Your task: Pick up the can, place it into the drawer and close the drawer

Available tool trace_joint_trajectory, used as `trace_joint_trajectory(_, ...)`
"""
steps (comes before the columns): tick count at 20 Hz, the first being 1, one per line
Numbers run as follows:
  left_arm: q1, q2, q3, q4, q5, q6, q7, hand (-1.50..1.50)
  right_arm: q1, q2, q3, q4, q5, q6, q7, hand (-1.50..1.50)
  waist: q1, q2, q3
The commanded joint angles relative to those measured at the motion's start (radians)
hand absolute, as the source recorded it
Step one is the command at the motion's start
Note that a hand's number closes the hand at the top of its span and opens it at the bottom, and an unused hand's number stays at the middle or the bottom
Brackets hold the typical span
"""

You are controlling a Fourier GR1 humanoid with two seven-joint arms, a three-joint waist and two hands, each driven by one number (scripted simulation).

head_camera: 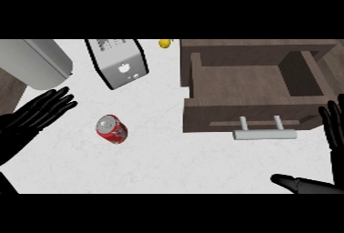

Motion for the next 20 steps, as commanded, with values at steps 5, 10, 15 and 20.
trace_joint_trajectory(5, -0.096, 0.146, 0.112, 0.186, 0.208, -0.192, 0.08, -1.5, 0.081, -0.041, -0.121, -0.031, -0.112, 0.072, 0.01, -1.5, 0.011, -0.002, 0.001)
trace_joint_trajectory(10, -0.119, 0.103, 0.122, 0.214, 0.187, -0.188, 0.108, -1.5, 0.114, -0.066, -0.194, -0.034, -0.18, 0.146, -0.012, -1.5, 0.011, -0.002, 0.001)
trace_joint_trajectory(15, -0.085, 0.173, 0.122, 0.189, 0.41, -0.091, 0.252, -1.5, 0.126, -0.077, -0.255, 0.003, -0.226, 0.18, -0.045, -1.5, 0.015, -0.003, 0.001)
trace_joint_trajectory(20, -0.123, 0.175, 0.102, 0.304, 0.487, -0.123, 0.314, -1.5, 0.22, -0.024, -0.231, -0.061, -0.227, 0.221, -0.056, -1.5, 0.008, -0.003, 0.001)
